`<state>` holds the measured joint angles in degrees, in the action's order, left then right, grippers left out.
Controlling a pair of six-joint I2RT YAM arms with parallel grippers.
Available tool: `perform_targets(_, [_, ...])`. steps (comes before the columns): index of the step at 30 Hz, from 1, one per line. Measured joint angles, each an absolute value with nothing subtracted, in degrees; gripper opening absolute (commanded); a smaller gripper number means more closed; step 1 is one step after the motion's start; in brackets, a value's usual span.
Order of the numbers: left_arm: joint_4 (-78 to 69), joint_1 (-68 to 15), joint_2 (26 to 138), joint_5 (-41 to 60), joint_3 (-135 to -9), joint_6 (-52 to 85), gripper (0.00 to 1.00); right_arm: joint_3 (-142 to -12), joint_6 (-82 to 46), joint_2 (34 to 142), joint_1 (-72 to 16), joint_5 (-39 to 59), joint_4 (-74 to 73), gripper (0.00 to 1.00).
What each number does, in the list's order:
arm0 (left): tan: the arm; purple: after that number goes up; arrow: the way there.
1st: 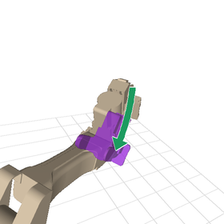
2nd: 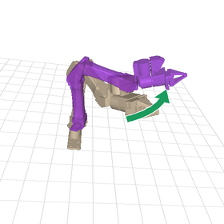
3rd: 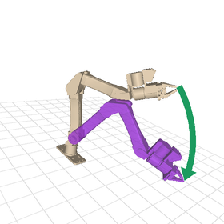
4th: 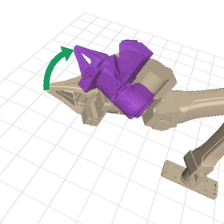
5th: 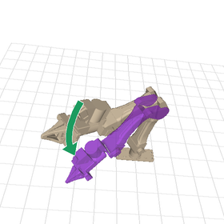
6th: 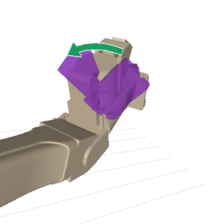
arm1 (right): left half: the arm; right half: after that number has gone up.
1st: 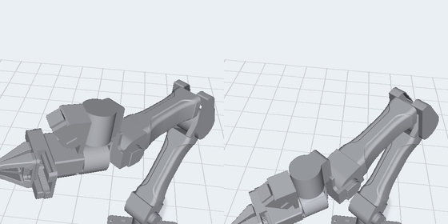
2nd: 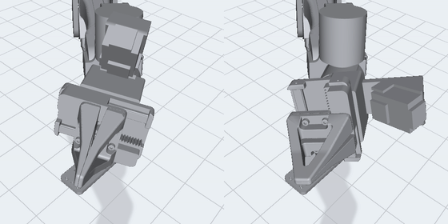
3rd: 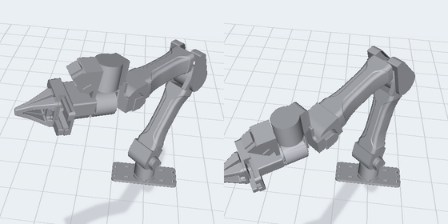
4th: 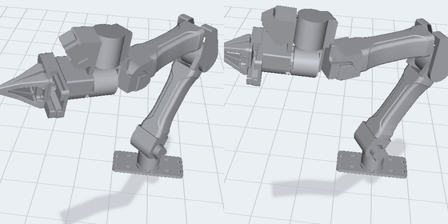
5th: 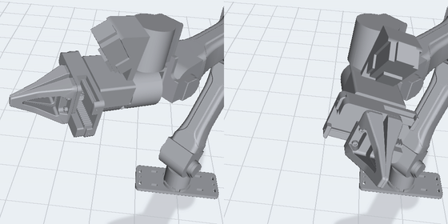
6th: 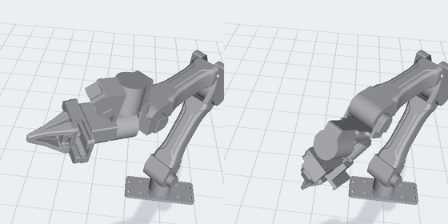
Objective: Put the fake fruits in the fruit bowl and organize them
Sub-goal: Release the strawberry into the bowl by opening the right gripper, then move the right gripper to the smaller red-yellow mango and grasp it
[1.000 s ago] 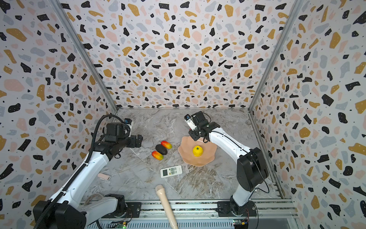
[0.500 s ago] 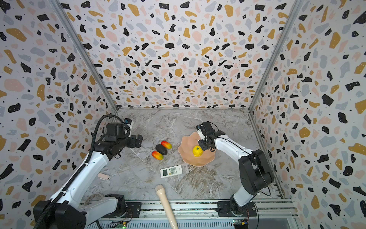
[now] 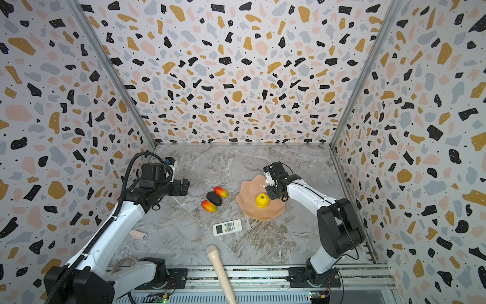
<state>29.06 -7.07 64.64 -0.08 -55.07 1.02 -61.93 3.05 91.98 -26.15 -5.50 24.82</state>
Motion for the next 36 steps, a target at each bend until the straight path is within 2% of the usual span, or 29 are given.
perform_targets(14, [29.06,-7.07,64.64,0.16,-55.07,0.86,1.00,-63.16,2.98,91.98,-26.15,-5.63,26.02,0.69])
perform_targets(16, [29.06,-7.07,64.64,0.16,-55.07,0.82,1.00,-64.77,3.09,91.98,-26.44,-5.93,26.89,0.74])
perform_targets(20, [29.06,-7.07,64.64,0.16,-55.07,0.80,1.00,-69.78,4.14,91.98,-28.71,-7.09,28.05,0.98])
perform_targets(21, [29.06,-7.07,64.64,0.16,-55.07,0.80,1.00,-71.11,4.56,91.98,-30.13,-7.11,28.03,0.99])
perform_targets(27, [29.06,-7.07,64.64,0.16,-55.07,0.82,1.00,-79.31,7.22,95.37,-40.23,-4.14,26.72,0.99])
perform_targets(31, [29.06,-7.07,64.64,0.16,-55.07,0.82,1.00,-87.79,8.56,104.22,-44.88,-1.56,25.61,1.00])
perform_targets(36, [29.04,-7.07,64.64,0.19,-54.98,0.82,1.00,-96.97,9.65,115.42,-45.91,1.15,25.34,0.96])
